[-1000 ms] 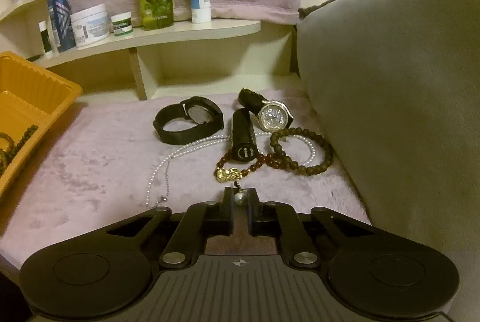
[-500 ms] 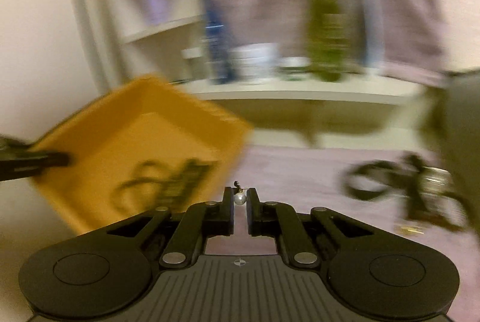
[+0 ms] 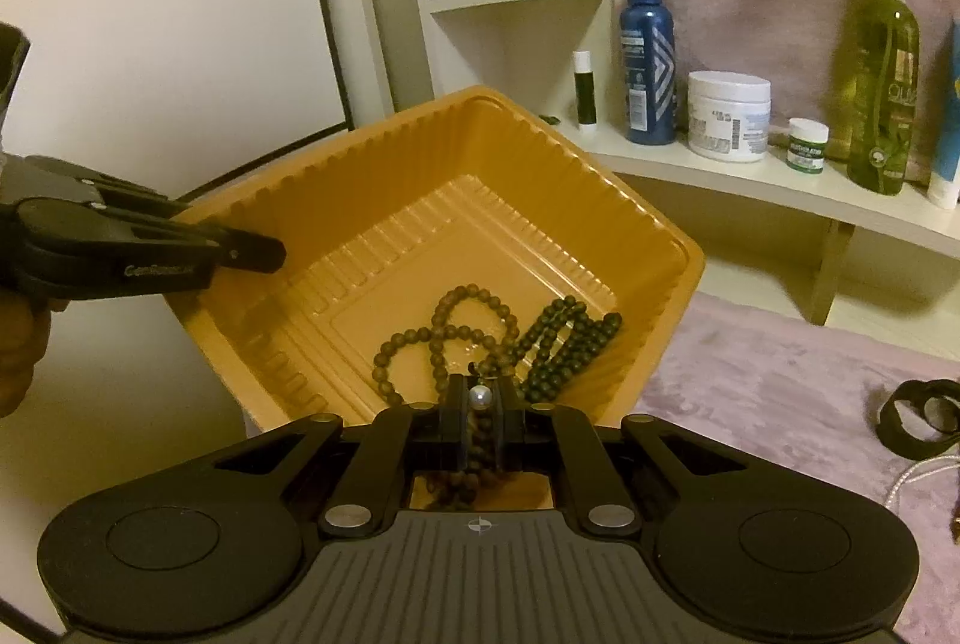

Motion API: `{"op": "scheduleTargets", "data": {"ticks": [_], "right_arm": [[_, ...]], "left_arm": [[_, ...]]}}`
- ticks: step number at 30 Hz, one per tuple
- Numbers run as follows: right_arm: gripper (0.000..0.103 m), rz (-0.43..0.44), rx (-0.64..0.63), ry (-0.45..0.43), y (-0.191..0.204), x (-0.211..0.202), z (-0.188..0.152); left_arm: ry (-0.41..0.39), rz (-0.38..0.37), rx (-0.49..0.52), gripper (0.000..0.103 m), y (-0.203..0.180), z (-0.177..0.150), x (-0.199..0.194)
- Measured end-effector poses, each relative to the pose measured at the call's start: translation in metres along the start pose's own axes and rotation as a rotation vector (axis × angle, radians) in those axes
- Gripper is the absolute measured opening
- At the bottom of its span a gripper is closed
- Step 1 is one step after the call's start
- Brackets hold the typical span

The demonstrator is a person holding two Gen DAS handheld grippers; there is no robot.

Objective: Organize jewelry
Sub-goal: 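Carry the strand into the tray and open the right gripper, then move the open right gripper back over the remaining jewelry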

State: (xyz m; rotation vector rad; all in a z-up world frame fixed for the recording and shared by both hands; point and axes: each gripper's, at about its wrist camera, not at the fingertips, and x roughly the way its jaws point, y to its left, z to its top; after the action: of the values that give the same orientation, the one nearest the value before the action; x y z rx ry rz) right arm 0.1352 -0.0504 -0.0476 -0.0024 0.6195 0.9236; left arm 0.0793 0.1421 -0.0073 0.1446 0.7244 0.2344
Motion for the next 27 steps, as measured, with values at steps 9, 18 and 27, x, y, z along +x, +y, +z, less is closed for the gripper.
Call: {"op": "scheduleTargets", "data": {"ticks": [9,18,27], "right_arm": [[0.031,-0.020,0.059,-0.043,-0.016,-0.017,0.001],[0.031,-0.272,0.165,-0.081,-0.068,-0.062,-0.018],[0.031,-0.552,0.318,-0.054,-0.139,-0.099,-0.059]], "left_arm": [[0.003,0.000,0.001,0.004,0.001,0.000,0.001],[0.001,0.001,0.006,0.004,0.002,0.000,0.000],[0.001,-0.001,0.013,0.004,0.001,0.000,0.000]]}}
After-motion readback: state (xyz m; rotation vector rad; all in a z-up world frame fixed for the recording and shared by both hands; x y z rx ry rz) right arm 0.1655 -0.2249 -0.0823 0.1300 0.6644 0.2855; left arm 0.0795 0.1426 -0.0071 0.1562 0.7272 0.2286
